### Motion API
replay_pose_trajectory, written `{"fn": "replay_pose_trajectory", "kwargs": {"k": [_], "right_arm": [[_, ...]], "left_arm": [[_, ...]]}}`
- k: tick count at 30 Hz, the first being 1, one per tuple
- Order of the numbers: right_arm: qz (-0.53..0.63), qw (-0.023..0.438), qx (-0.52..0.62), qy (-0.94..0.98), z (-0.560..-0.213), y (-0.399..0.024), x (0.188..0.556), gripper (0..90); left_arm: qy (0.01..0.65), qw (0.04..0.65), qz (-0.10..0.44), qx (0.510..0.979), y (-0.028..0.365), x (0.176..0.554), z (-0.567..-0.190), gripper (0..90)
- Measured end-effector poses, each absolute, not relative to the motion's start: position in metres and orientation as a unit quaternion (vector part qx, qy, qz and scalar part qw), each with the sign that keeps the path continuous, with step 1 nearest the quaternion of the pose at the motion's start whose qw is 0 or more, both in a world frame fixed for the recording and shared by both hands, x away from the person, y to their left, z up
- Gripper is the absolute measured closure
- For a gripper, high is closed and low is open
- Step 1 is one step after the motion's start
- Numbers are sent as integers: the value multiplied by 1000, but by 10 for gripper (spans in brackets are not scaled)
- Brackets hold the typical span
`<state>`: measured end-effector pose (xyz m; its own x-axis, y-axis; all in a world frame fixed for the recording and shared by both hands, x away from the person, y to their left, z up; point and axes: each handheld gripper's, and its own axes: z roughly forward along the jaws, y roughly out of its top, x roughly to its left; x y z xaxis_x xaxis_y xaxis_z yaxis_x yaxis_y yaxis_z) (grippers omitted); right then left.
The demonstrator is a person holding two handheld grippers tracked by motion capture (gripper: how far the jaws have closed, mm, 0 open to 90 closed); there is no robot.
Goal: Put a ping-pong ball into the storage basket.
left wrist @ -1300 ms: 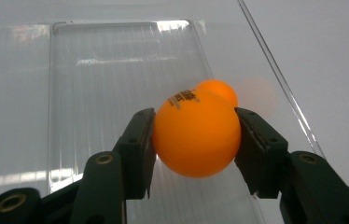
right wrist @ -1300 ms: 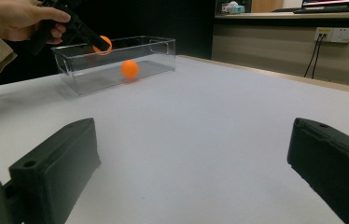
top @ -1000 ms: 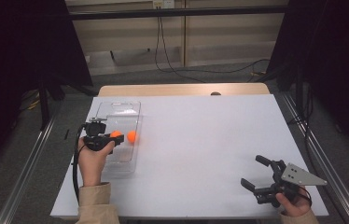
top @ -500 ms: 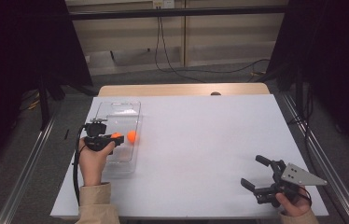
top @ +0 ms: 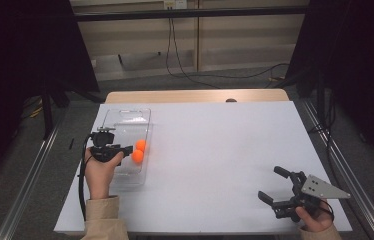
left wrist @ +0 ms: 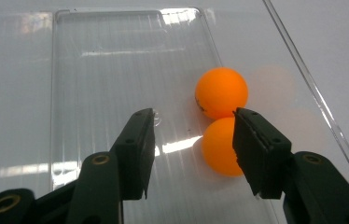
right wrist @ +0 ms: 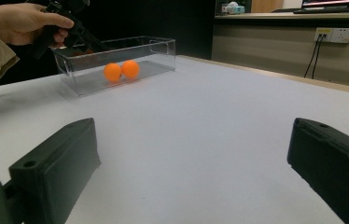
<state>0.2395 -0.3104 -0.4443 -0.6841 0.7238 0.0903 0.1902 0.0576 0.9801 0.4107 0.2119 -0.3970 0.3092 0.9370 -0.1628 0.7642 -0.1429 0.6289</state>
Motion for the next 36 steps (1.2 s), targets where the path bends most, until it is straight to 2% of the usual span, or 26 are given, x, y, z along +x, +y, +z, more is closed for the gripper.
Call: {"fn": "replay_pose_trajectory", "kwargs": {"k": [10,36], "right_arm": [[602,221,331,692,-444,-310,240,18],[603,222,327,692,-443,-308,241,18]], "left_arm": [[570,324,145,741,212,409,-394,435],[562,341,162,736,213,402,-387,230]]}}
